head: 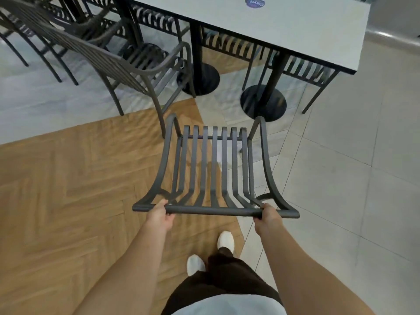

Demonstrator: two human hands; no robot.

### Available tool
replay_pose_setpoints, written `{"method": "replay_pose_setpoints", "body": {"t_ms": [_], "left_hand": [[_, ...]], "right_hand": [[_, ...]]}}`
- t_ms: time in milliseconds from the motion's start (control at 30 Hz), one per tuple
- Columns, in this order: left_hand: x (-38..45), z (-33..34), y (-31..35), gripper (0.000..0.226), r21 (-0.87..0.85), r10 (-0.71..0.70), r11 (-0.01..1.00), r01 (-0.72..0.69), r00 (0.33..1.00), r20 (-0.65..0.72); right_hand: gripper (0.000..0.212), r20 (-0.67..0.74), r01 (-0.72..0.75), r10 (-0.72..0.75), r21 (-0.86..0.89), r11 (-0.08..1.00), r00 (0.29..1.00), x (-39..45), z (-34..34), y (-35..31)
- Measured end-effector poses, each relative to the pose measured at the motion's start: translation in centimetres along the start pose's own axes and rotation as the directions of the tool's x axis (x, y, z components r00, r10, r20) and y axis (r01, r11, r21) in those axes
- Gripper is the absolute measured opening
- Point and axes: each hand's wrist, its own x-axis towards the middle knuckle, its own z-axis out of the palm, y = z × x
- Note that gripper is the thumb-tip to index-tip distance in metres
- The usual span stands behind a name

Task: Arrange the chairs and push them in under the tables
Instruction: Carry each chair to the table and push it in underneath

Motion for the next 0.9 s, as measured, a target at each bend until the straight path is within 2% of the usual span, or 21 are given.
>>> {"method": "replay_pose_setpoints", "body": {"t_ms": [200, 467, 600, 667, 733, 800, 833, 900], "left_hand": [[2.2, 2.5, 3.9, 0.045, 0.057, 0.0, 0.998, 0.0, 1.0, -0.001], [4.6, 5.0, 10.3, 0.043, 0.176, -0.004, 0.984, -0.004, 0.999, 0.045], [5.8, 6.6, 14.9, 0.043, 0.271, -0.03, 0.963, -0.004, 0.992, 0.122], [6.8, 7.2, 17.0, 0.047, 0.321, -0.024, 0.947, -0.029, 0.987, 0.161], [7.5, 7.3, 18.4, 0.051, 0.395, -0.019, 0.916, -0.065, 0.979, 0.203], [7.5, 7.4, 19.3, 0.048, 0.537, 0.026, 0.834, -0.128, 0.981, 0.194], [7.4, 7.4, 19.5, 0.05, 0.665, 0.082, 0.729, -0.162, 0.985, 0.15], [7.0, 7.2, 19.8, 0.09, 0.873, 0.255, 0.445, -0.198, 0.963, 0.089]], "right_hand": [[0.026, -0.044, -0.012, 0.012, 0.009, 1.0, 0.999, -0.7, 3.5, 0.3], [0.033, -0.042, -0.007, 0.014, 0.147, 0.989, 0.999, -2.1, 8.5, 3.0], [0.041, -0.058, 0.016, -0.005, 0.191, 0.981, 0.998, -3.5, 11.7, 4.7], [0.038, -0.111, 0.055, -0.045, 0.09, 0.994, 0.993, -4.2, 13.0, 5.6], [0.045, -0.227, 0.107, -0.129, -0.107, 0.989, 0.965, -4.9, 14.3, 6.2], [0.074, -0.303, 0.142, -0.231, -0.288, 0.947, 0.924, -5.6, 15.0, 7.1], [0.09, -0.317, 0.167, -0.294, -0.372, 0.913, 0.902, -5.6, 15.4, 7.5], [0.112, -0.282, 0.234, -0.429, -0.528, 0.816, 0.858, -5.8, 16.0, 8.8]]}}
